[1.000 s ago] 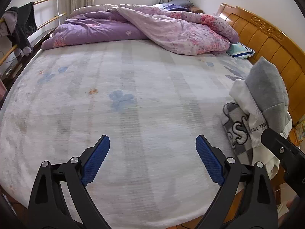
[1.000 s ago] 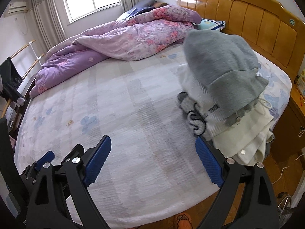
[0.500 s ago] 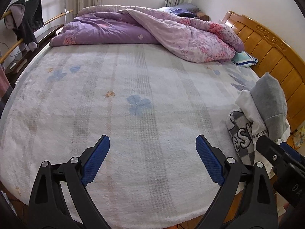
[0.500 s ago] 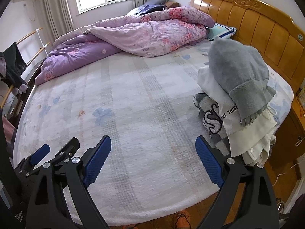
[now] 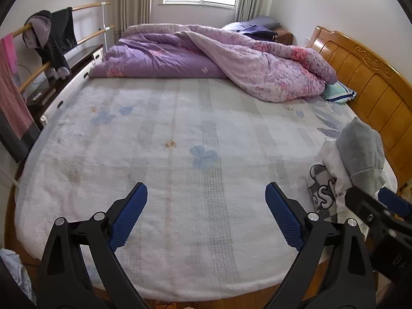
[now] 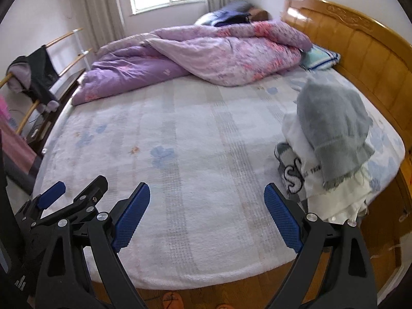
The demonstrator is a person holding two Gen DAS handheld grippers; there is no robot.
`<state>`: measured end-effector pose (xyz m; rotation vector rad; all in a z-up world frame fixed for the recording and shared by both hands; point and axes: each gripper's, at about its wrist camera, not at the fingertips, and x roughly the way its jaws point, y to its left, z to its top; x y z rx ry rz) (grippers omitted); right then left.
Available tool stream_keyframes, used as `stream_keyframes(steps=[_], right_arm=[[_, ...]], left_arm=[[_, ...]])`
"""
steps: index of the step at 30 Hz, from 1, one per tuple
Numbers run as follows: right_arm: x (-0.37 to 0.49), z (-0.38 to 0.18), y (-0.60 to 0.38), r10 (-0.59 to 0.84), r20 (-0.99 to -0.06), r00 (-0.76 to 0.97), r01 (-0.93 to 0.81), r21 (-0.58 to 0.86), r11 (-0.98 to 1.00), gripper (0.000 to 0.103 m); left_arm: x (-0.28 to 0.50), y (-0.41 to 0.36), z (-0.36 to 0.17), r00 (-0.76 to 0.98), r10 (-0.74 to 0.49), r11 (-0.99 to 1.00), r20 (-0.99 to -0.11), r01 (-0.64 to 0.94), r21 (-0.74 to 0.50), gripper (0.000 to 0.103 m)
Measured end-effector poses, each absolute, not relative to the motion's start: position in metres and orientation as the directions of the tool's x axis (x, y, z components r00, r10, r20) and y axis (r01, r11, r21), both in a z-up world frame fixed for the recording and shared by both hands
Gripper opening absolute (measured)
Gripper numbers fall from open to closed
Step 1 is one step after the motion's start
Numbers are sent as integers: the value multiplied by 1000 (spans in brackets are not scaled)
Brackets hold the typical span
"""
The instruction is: Fold large clothes
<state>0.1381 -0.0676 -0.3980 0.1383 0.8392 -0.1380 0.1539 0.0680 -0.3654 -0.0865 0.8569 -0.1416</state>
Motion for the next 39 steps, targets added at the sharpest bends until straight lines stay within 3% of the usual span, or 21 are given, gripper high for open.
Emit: stream_keyframes(steps=[11,21,39], right_arm=[[94,-296,-80,39,-725,687,67,116,991,89],[54,-201,-87,41,-662,748,36,102,994,90],[5,-96,-76,75,-551,831,-19,106,994,90]], left_arm=[[97,57,-245,690,-105,994,-716,79,-70,96],[52,48,-137,754,-70,997,-653,59,-39,97],[12,66,-24,841,-46,999,-539,42,-20,98]])
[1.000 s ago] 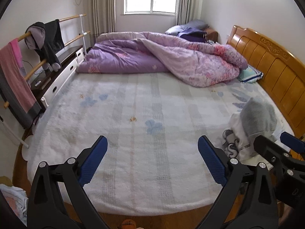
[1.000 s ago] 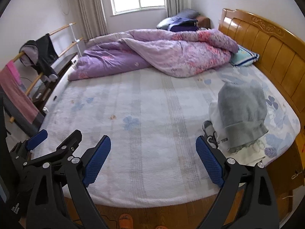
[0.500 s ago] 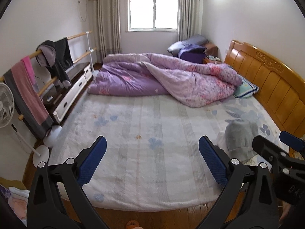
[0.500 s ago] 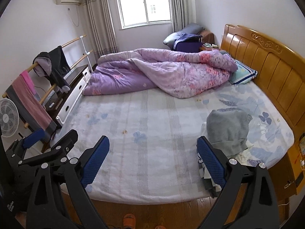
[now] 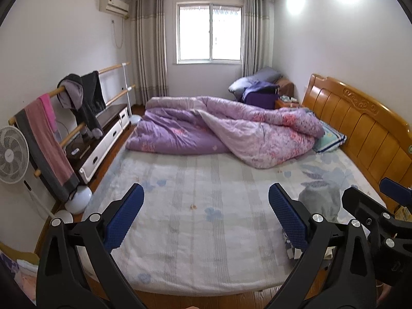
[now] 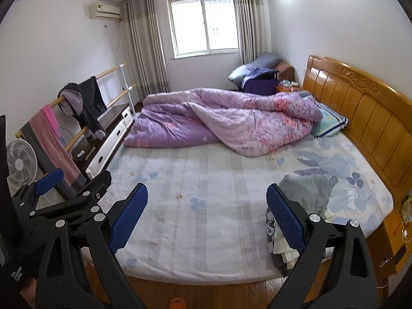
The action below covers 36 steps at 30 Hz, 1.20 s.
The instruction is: Fold large clothes
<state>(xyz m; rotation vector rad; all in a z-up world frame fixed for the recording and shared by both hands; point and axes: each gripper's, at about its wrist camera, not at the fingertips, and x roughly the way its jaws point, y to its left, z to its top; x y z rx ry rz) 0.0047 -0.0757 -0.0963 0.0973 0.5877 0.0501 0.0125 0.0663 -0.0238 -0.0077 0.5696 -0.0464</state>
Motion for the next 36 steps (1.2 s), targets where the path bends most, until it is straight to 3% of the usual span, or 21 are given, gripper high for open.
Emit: stream_keyframes(steps=[16,36], right_arm=[[-1,-46,-68,53,-496,866,4,114,994,90],[6,-40,-59,38,-491,870,19,111,994,90]], left_arm=[[8,84,42,878,-64,998,-475,64,-15,98],[23,95,49,880,-85,996,-467,79,-32,98]])
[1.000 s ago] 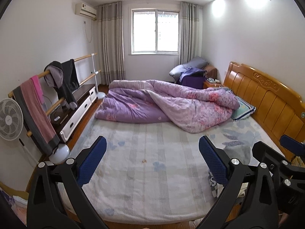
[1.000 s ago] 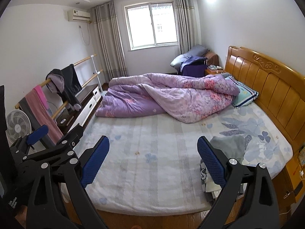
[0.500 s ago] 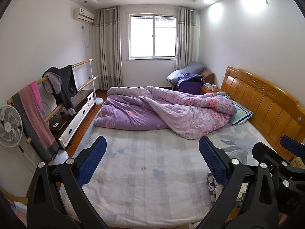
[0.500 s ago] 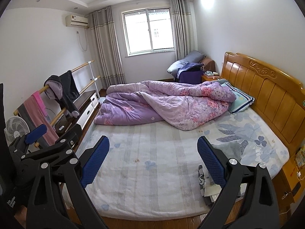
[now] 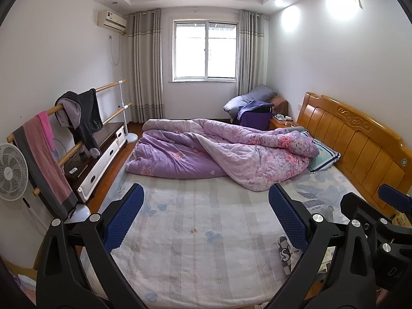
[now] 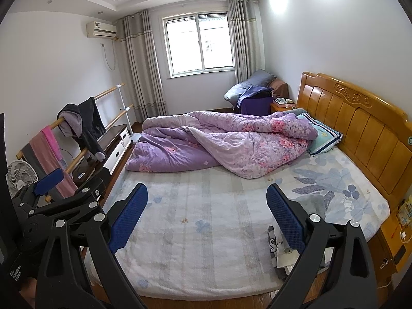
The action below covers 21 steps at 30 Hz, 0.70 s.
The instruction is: Fold large clothes
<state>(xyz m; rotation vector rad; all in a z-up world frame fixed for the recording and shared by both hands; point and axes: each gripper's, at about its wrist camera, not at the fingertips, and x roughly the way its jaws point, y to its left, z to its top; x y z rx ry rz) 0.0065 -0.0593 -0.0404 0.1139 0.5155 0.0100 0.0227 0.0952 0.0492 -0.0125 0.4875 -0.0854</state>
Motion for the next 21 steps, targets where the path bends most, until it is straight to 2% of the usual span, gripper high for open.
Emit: stream_keyframes(steps=[21], right_arm=[[14,-35,-63,37,-500,865,19,106,994,90]], left_arm=[[30,98,50,872,-93,996,-480,82,-43,98]])
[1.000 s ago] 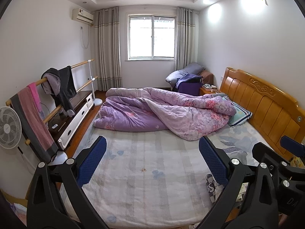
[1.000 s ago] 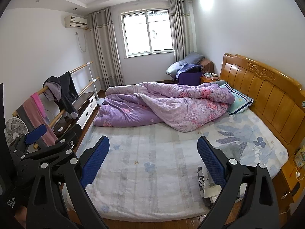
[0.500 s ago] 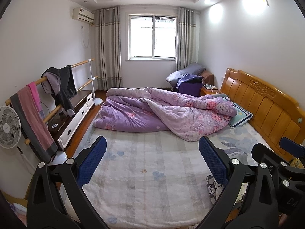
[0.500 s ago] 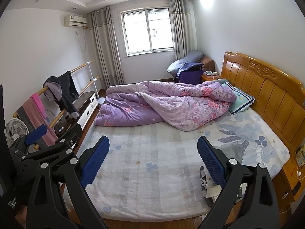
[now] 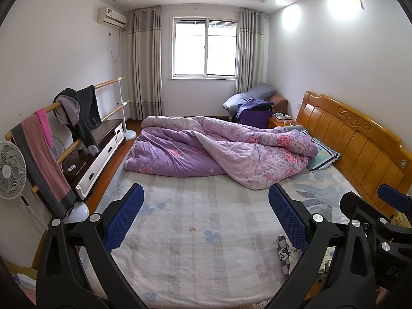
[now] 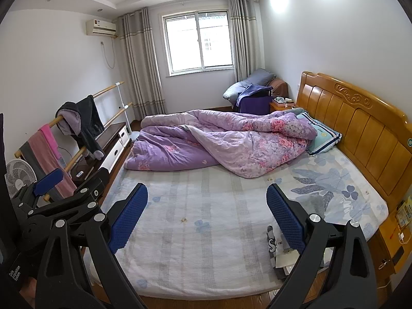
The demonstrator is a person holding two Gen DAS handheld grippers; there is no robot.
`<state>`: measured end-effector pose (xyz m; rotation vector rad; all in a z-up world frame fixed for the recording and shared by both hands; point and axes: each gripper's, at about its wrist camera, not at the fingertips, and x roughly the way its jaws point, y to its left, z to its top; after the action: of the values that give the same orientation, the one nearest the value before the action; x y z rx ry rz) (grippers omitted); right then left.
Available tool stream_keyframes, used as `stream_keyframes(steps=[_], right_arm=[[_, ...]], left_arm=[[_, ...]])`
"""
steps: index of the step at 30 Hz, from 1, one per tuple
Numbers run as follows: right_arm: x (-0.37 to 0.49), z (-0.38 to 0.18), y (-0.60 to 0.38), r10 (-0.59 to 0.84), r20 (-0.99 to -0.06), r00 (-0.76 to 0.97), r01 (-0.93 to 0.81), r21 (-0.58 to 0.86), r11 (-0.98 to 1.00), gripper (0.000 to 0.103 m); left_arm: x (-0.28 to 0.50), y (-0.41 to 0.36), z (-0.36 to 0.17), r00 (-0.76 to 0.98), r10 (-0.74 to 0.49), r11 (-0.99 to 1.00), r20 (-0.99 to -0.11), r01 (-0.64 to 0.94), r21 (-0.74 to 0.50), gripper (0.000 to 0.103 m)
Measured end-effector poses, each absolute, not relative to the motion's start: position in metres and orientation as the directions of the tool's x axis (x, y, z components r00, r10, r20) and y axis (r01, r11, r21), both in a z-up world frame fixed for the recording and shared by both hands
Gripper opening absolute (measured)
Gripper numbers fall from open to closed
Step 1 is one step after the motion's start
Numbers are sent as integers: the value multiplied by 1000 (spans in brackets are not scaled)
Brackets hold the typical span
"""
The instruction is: Fold large clothes
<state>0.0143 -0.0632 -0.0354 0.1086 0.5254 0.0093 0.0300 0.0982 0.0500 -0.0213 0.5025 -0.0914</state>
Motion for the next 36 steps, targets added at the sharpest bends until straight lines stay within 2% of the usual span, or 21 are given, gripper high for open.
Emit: stream_keyframes(steps=[36], right_arm=[[12,-34,-74,36,-509,860,17,100,995,90]], left_arm=[[16,91,35,862,-92,996,-498,76,-52,98]])
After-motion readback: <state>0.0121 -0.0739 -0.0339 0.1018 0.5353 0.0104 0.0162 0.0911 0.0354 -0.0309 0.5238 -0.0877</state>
